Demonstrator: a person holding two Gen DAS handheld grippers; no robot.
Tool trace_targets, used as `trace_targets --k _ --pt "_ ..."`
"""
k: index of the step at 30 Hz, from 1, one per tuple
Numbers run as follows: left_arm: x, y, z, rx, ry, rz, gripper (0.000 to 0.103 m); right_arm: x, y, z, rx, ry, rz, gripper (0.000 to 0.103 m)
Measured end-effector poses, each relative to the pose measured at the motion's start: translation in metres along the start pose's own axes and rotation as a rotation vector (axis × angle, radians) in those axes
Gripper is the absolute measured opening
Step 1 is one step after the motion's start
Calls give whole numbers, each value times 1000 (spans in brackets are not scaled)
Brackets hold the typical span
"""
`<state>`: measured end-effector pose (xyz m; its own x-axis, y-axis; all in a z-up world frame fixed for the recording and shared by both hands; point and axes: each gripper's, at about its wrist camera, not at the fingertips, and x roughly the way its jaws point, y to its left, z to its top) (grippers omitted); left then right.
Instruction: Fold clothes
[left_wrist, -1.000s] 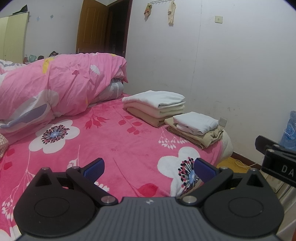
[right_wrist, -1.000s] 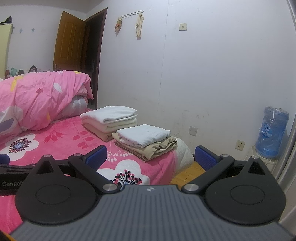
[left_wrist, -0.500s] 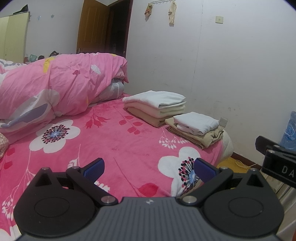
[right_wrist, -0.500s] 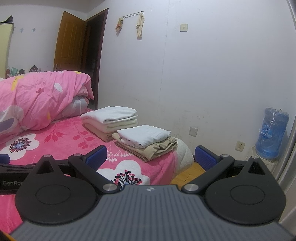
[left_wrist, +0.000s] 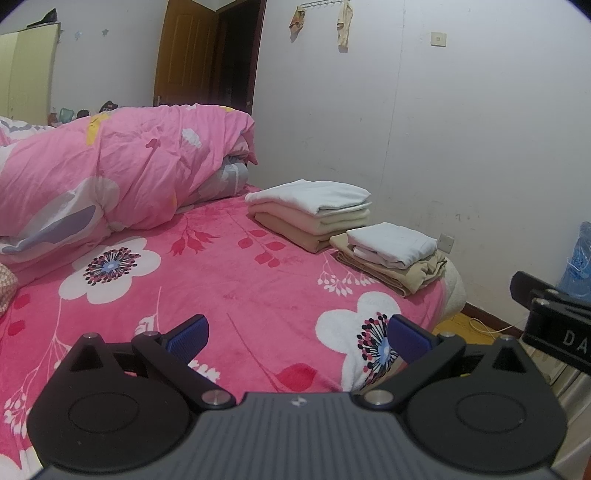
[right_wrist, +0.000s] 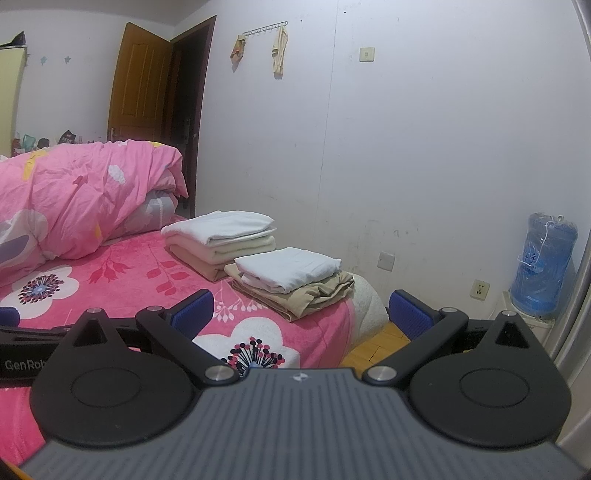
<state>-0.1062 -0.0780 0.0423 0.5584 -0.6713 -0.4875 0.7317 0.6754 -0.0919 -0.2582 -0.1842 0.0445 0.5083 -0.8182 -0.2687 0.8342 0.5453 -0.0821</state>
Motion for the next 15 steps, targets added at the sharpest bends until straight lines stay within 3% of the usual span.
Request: trace_targets --k 15 --pt "-1 1 0 1 1 -2 103 0 0 -1 2 -1 2 102"
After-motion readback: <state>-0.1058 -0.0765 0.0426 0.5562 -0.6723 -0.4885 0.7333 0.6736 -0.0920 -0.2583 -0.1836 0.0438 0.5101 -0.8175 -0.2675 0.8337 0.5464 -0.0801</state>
